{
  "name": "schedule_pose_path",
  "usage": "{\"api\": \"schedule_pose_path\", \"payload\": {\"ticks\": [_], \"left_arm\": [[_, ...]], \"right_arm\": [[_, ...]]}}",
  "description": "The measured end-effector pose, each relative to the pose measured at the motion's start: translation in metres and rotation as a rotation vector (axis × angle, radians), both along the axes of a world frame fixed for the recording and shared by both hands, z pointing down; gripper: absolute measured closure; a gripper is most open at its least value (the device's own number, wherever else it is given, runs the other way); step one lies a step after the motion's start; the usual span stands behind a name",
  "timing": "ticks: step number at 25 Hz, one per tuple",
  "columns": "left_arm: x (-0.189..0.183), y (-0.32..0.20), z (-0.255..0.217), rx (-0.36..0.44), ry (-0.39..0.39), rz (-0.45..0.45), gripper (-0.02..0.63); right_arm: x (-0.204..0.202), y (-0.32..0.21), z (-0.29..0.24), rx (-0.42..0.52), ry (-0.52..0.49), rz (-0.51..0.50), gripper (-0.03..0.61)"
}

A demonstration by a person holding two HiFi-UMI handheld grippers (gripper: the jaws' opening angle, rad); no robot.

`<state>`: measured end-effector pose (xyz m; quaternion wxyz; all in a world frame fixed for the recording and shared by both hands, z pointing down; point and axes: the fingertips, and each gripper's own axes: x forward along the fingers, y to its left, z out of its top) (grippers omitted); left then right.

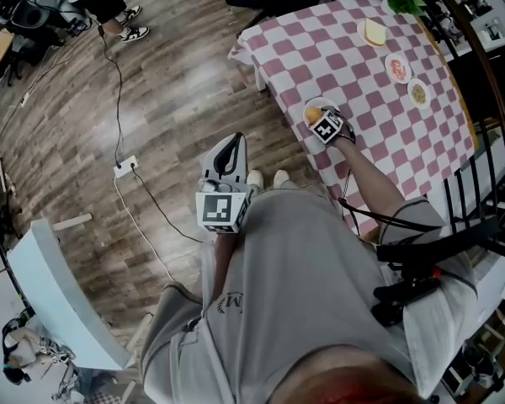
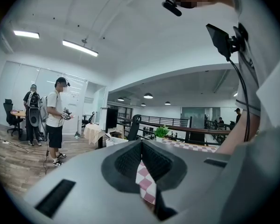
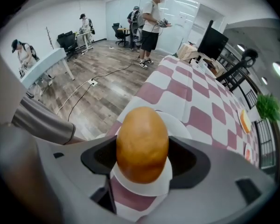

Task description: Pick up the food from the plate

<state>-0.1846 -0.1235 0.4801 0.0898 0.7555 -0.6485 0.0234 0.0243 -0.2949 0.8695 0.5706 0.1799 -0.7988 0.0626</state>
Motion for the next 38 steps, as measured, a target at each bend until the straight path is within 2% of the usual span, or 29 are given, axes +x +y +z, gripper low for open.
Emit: {"api": "schedule_pose_path", "payload": {"ticks": [4, 9, 20, 27, 38], "left_arm": [[0.005, -0.006, -0.002, 0.005, -0.004, 0.015, 0.606], [0.006, -0.007, -0.004, 0.009, -0.010, 0.015, 0.606], [0.004, -0.008, -0.006, 0.013, -0.022, 0.015, 0.606], [-0.001, -0.011, -0.005, 0.015, -0.018, 0.014, 0.606], [0.008, -0.022, -0.001, 0.011, -0.004, 0.055, 0.606]], "right_arm": [[0.009, -0.006, 0.002, -0.037, -0.033, 0.077, 0.272], [0.010, -0.001, -0.001, -0.027, -0.025, 0.018, 0.272], [0.011, -0.001, -0.002, -0.070, 0.013, -0.007, 0.272], [0.010, 0.007, -0.001, -0.079, 0.068, -0.088, 0.272], [0.008, 0.001, -0.023, -0.070, 0.050, -0.089, 0.272]]}}
